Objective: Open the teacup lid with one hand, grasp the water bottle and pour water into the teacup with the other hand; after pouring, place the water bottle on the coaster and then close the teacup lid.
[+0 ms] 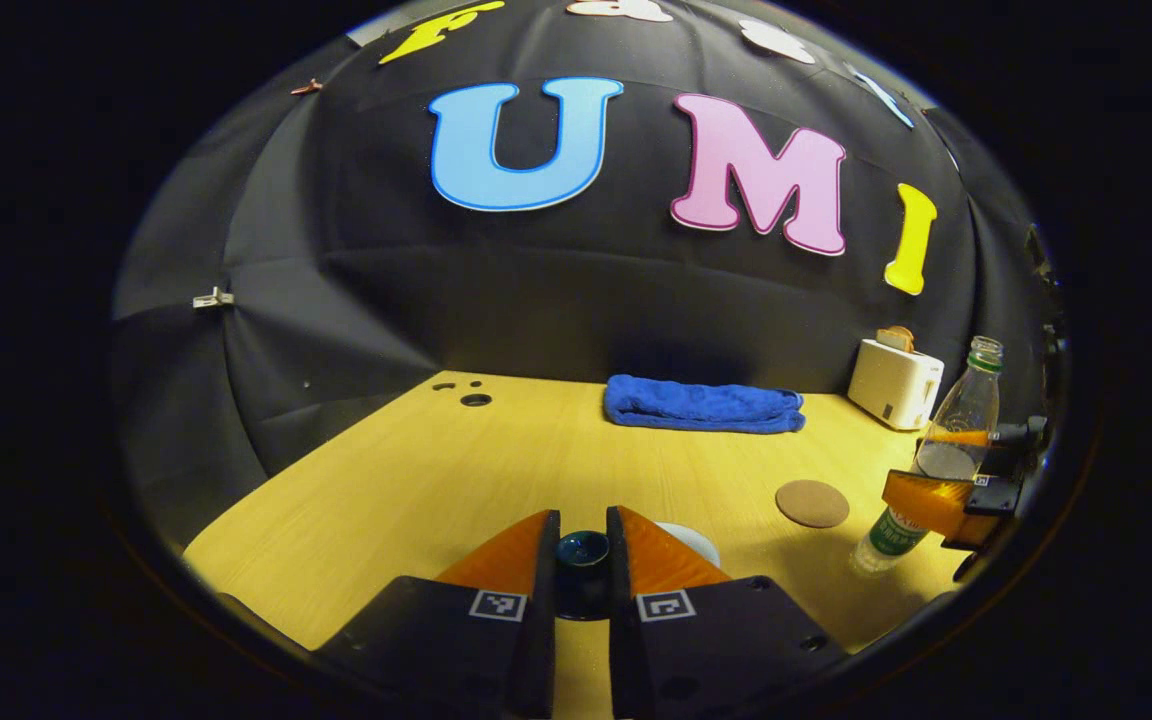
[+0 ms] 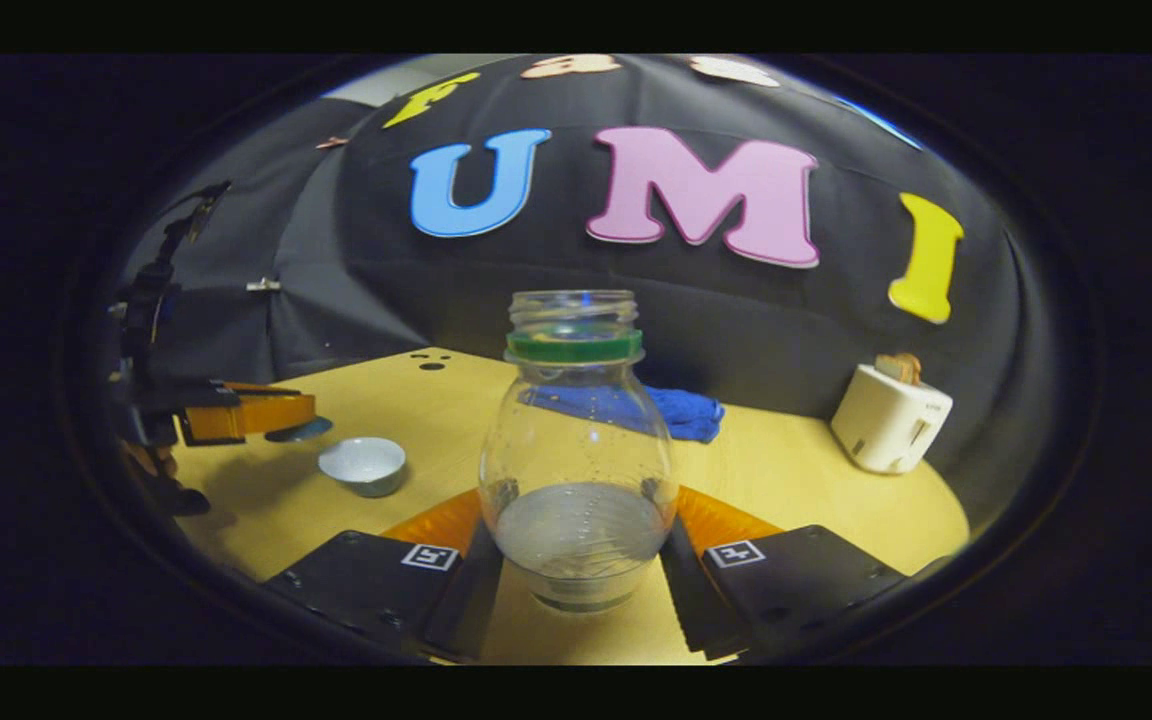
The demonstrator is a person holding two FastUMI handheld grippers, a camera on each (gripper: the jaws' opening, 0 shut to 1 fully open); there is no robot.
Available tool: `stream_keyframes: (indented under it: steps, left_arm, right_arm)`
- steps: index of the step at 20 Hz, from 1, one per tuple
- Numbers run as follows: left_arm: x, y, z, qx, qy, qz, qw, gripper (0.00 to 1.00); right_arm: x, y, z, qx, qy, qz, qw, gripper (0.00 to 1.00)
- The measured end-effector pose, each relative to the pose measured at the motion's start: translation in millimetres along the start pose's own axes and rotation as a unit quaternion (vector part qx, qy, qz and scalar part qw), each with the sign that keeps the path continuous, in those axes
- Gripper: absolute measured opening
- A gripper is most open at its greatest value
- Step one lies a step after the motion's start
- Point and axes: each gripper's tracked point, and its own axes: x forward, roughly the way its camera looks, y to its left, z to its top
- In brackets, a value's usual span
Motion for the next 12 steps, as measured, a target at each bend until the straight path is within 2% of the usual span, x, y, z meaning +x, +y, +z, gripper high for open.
stream_keyframes:
  steps: [4,5,7,9,10,11,12]
  left_arm:
    - [-11,19,6,-0.02,-0.009,0.014,1.0,0.26]
    - [-14,26,6,-0.021,-0.012,0.019,1.0,0.22]
    - [-19,41,7,-0.017,-0.016,0.029,0.999,0.26]
    - [-24,53,7,-0.016,-0.018,0.033,0.999,0.22]
    - [-26,58,7,-0.016,-0.019,0.035,0.999,0.26]
    - [-28,64,7,-0.017,-0.019,0.036,0.999,0.22]
    - [-30,70,7,-0.018,-0.019,0.038,0.999,0.26]
  right_arm:
    - [24,-8,26,-0.112,-0.023,-0.012,0.993,0.75]
    - [29,-9,30,-0.136,-0.025,-0.011,0.99,0.75]
    - [43,-4,30,-0.178,-0.028,-0.008,0.984,0.74]
    - [55,4,34,-0.223,-0.035,-0.004,0.974,0.75]
    - [62,9,37,-0.25,-0.041,-0.002,0.967,0.75]
    - [67,15,38,-0.277,-0.047,0.004,0.96,0.74]
    - [74,22,35,-0.304,-0.053,0.011,0.951,0.74]
